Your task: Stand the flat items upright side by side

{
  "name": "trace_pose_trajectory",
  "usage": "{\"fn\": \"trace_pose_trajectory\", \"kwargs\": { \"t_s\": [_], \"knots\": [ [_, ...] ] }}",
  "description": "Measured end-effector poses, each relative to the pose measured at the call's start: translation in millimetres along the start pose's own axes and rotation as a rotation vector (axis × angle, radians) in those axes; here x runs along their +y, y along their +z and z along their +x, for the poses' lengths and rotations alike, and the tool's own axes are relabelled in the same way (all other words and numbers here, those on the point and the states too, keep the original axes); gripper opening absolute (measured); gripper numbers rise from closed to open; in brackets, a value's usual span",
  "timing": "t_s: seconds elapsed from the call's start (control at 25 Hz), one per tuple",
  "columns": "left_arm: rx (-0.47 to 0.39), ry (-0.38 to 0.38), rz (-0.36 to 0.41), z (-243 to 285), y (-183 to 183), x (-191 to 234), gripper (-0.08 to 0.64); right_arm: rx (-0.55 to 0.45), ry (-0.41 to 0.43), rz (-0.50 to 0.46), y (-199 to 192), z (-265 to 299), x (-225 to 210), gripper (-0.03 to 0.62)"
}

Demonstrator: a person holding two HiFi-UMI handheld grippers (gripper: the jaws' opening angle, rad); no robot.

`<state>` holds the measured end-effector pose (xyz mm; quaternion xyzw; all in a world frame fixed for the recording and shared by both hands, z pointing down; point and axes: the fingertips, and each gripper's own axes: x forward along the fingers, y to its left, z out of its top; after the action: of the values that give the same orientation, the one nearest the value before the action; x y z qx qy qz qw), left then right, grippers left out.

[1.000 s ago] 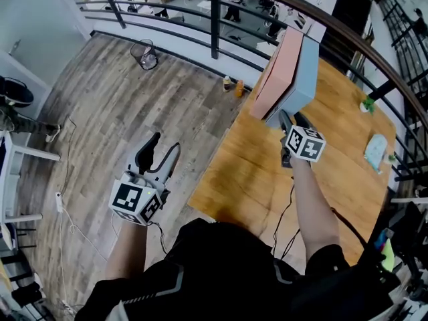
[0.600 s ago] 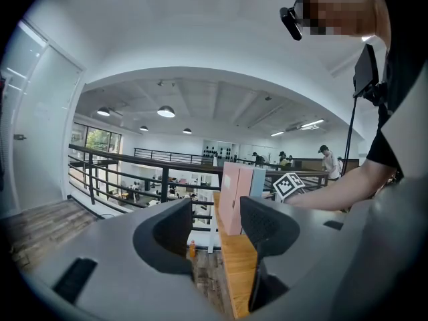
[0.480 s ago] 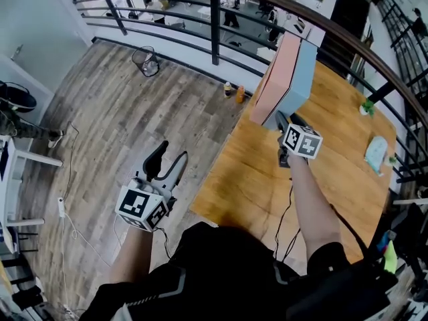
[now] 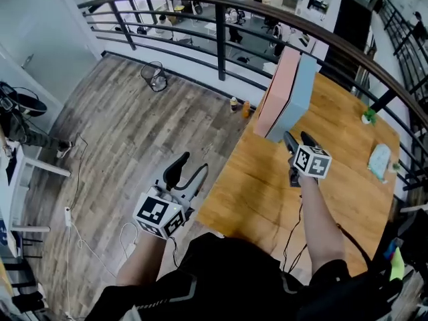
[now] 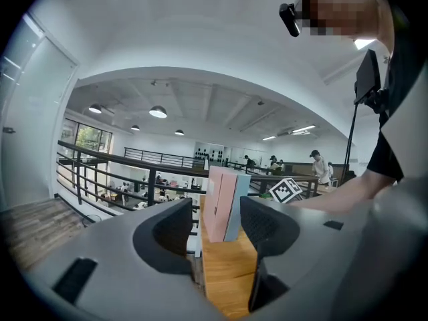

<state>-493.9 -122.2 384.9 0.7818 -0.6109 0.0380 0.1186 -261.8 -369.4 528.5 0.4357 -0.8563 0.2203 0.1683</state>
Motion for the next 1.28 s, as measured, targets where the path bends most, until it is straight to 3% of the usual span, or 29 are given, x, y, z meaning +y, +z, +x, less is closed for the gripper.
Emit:
{"fn": "trace_pose_trajectory", "kwargs": {
  "t_s": [0.28, 0.4, 0.68, 0.88, 1.08, 1.28],
  "knots": [
    [-0.059, -0.123, 0.026, 30.5, 20.1, -53.1, 0.215, -0.095, 0.008, -0.122, 21.3, -100.4, -6.5, 0.293],
    [-0.052, -0.158, 0.073, 47.9, 23.2, -82.5, 0.216, -0.126, 0.016, -0.137, 26.9, -146.5, -16.2, 0.293],
    [-0.049, -0.301, 0.101, 81.3, 37.6, -150.7, 0.247, -0.199, -0.021, -0.123, 40.1, -249.3, -39.5, 0.293],
    [-0.059, -0.343, 0.142, 92.9, 63.8, -198.1, 0.262, -0.251, -0.052, -0.084, 55.8, -319.5, -50.5, 0.293],
    [-0.052, -0.383, 0.215, 108.4, 96.6, -257.3, 0.262, -0.258, -0.124, -0.098, 65.6, -394.4, -92.9, 0.291],
    [-0.135, -0.372, 0.188, 102.6, 126.4, -298.1, 0.252, -0.305, -0.150, -0.119, 66.8, -451.9, -118.5, 0.233]
  ]
}}
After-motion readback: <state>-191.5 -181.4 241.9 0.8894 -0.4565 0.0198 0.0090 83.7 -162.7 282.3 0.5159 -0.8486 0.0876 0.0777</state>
